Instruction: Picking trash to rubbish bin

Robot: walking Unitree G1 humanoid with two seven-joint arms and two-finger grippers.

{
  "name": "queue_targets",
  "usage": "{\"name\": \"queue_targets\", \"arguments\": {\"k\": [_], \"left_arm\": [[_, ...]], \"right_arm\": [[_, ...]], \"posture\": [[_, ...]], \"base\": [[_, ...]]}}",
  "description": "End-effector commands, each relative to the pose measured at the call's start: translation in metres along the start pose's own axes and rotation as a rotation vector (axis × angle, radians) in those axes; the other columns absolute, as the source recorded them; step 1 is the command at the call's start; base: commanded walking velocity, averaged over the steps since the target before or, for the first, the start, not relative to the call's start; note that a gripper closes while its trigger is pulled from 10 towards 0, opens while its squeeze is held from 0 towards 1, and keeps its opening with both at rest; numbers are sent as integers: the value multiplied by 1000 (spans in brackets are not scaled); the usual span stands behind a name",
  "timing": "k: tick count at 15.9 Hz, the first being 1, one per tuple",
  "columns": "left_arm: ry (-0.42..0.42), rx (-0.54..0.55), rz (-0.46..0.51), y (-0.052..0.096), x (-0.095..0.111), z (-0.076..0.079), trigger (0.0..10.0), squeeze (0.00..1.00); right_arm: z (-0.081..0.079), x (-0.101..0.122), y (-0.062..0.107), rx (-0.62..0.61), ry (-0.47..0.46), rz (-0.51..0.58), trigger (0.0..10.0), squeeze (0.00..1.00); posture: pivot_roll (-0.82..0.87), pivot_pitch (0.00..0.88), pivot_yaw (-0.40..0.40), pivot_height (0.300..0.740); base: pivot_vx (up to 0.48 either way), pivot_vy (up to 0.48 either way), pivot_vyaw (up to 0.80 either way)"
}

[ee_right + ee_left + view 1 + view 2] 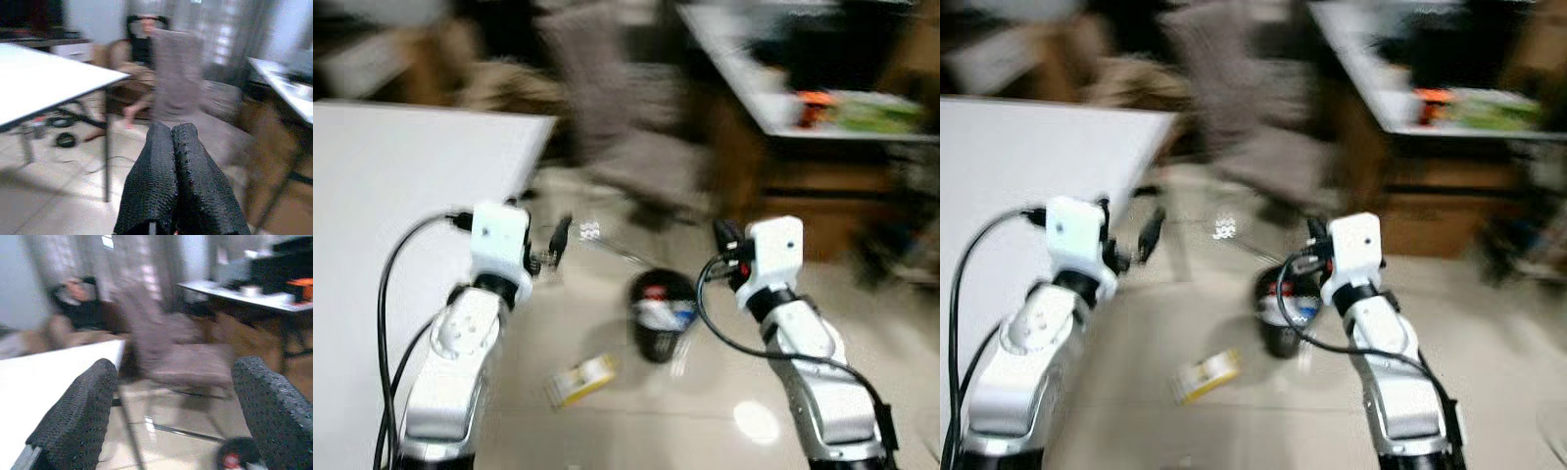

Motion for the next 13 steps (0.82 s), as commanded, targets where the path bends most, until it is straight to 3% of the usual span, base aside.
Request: {"name": "queue_targets", "arguments": {"k": [1,7,13], "left_arm": [[-22,33,11,-2,4,-7,10000,0],[-56,83,52,-5,19,-18,10000,0],[-81,113,36,-4,17,-26,10000,0]], "right_arm": [[-5,3,-3,28,3,5,10000,0],[-21,15,-12,141,12,46,10000,0],[-36,9,-11,237,-1,24,10000,0]], "posture": [[1,0,-7,740],[18,0,-19,740],[25,0,-25,740]], "base": [[0,0,800],[304,0,800],[328,0,800]]}}
Point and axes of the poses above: a point about 5 cm out from each wrist's last joint towards the gripper, its own y axis pointing back from the gripper into the wrist, its own x axis along the axis of the wrist's last joint, z = x × y, the point moved 4 cm from there along -y, pointing out of the wrist towards the gripper, and after that the axes turned 10 degrees about y, right-handed, at the moved point
